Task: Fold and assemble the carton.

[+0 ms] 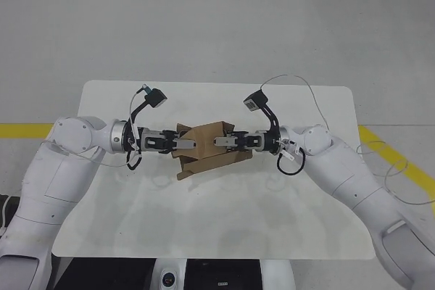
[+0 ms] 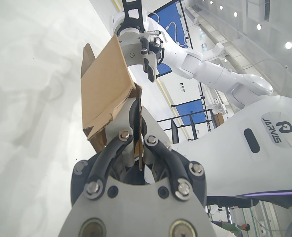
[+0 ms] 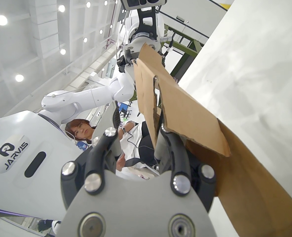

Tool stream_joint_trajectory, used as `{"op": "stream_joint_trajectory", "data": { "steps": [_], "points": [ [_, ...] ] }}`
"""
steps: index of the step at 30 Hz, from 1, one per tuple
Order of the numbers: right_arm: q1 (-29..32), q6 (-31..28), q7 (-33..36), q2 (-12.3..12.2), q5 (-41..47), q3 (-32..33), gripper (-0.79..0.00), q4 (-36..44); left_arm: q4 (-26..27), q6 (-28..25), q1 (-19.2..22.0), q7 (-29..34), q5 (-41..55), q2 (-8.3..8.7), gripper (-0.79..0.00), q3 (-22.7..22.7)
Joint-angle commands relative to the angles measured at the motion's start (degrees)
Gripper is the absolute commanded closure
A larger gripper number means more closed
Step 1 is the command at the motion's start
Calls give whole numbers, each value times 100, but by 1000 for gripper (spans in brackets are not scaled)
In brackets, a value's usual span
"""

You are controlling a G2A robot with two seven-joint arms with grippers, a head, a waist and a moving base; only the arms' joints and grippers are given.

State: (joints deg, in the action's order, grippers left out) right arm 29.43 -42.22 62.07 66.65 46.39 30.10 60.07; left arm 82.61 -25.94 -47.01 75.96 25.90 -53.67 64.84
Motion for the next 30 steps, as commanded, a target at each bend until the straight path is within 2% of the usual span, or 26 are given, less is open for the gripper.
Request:
{"op": "stream_joint_trajectory", "data": {
  "steps": [1,8,17,19,20,21,22,23,30],
  "points": [
    [-40,49,50,27,-26,9,-323,-31,8,3,-5,10,4,-2,0,-9],
    [-121,130,130,118,-79,32,-219,-89,36,14,-16,21,3,-6,0,-34],
    [-108,199,199,175,-131,91,0,-125,32,18,-19,12,-16,-6,0,-30],
    [-104,218,218,181,-136,112,0,-130,30,29,-19,22,-13,-5,0,-29],
    [-101,220,220,183,-141,125,0,-136,24,31,-19,23,-13,-5,-151,-25],
    [-98,208,209,184,-151,142,0,-142,14,36,-19,18,-18,-3,-360,-19],
    [-90,193,194,185,-162,158,0,-154,2,45,-20,6,-27,-2,-723,-11],
    [-80,166,167,186,-166,179,0,-171,-4,63,-20,1,-24,-1,-785,-5],
    [0,-56,-56,195,-336,291,0,-261,-30,129,-17,27,77,10,-785,62]
  ]
}}
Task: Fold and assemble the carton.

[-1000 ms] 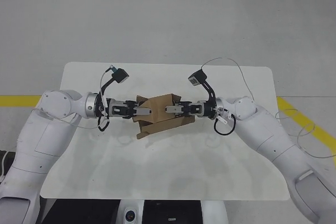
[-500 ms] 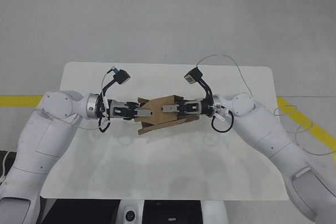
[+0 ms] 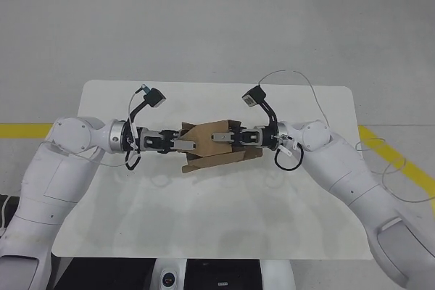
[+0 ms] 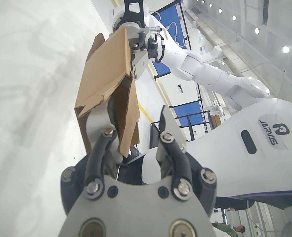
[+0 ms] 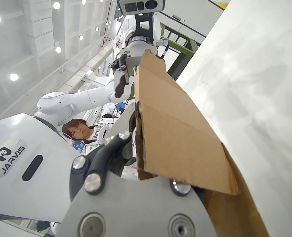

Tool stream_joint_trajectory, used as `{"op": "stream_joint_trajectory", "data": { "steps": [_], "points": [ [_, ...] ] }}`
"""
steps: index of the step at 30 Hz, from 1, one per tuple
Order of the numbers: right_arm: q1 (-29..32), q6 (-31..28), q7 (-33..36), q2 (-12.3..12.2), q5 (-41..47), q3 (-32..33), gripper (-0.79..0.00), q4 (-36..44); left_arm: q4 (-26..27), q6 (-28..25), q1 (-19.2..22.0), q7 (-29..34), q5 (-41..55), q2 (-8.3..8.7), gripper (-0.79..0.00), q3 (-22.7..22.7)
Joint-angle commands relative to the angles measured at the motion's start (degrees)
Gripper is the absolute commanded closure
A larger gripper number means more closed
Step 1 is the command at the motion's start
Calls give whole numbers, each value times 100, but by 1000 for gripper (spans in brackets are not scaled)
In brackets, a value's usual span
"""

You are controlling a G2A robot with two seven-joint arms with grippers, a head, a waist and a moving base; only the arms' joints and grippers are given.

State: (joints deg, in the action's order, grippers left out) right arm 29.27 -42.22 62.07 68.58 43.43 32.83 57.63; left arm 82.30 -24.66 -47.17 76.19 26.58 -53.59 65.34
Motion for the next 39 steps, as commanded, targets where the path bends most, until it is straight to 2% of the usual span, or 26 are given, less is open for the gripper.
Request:
{"op": "stream_joint_trajectory", "data": {
  "steps": [1,17,39],
  "points": [
    [25,-91,-91,4,-85,29,0,-17,3,1,-7,4,23,3,-785,20],
    [221,-540,-578,95,-554,289,0,-324,46,176,-67,37,316,12,-785,110],
    [426,-189,-1477,334,-1638,460,0,-320,234,373,30,36,739,-33,-785,139]
  ]
}}
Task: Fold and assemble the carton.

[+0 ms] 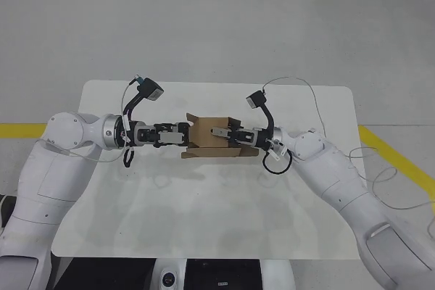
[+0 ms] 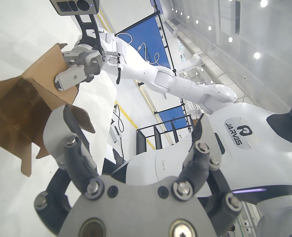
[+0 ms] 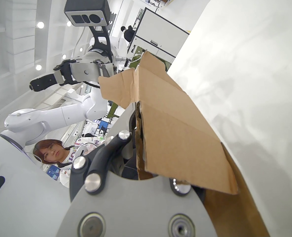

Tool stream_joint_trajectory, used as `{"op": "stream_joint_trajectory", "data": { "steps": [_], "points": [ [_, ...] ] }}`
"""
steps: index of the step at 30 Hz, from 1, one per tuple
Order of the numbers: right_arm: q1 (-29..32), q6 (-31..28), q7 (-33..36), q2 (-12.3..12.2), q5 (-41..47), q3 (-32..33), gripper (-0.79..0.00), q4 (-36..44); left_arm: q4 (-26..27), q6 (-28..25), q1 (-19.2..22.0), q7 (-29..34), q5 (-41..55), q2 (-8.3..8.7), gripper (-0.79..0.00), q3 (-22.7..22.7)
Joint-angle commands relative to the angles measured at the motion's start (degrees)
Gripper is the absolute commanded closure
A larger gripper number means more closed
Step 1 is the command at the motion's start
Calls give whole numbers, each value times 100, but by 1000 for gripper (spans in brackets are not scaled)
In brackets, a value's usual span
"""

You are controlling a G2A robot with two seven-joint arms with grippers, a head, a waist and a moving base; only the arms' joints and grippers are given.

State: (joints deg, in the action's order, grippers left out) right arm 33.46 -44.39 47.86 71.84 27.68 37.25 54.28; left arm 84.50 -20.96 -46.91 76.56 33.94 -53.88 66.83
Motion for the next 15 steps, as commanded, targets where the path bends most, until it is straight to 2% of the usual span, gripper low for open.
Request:
{"op": "stream_joint_trajectory", "data": {
  "steps": [1,15],
  "points": [
    [13,45,-100,14,-114,34,0,35,21,18,8,-4,1,-7,-785,-20],
    [153,110,-175,69,-394,265,0,406,65,92,107,-98,-142,-80,-785,-248]
  ]
}}
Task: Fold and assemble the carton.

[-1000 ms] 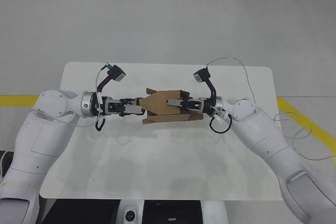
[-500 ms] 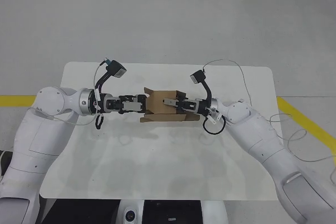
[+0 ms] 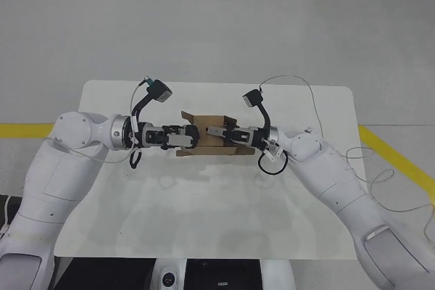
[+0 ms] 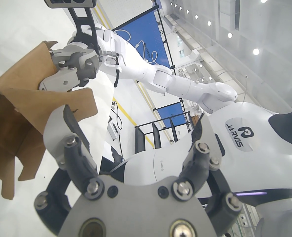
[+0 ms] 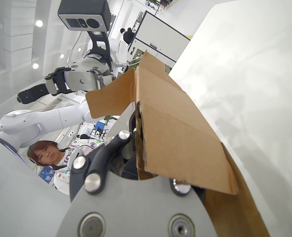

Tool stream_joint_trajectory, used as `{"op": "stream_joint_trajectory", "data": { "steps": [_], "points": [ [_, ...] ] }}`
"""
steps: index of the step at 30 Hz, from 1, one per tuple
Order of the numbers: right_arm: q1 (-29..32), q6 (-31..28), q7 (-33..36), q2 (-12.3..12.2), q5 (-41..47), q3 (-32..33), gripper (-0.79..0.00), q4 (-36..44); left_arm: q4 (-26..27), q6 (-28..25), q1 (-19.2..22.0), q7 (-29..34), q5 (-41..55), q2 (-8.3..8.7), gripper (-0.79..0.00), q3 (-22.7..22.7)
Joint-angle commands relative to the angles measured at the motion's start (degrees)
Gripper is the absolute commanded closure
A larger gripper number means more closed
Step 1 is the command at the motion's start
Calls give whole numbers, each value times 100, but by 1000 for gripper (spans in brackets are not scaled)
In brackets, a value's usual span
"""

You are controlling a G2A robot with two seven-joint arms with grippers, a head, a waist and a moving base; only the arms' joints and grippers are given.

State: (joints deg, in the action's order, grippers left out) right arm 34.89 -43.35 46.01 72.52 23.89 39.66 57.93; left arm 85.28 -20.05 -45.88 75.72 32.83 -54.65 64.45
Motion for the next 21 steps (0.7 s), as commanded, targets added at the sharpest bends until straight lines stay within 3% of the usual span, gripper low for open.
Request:
{"op": "stream_joint_trajectory", "data": {
  "steps": [1,21],
  "points": [
    [24,10,15,2,-20,45,0,80,-26,3,6,-34,-61,-6,-785,-15],
    [252,92,413,23,136,381,0,529,-150,90,-66,-76,-89,-2,-785,118]
  ]
}}
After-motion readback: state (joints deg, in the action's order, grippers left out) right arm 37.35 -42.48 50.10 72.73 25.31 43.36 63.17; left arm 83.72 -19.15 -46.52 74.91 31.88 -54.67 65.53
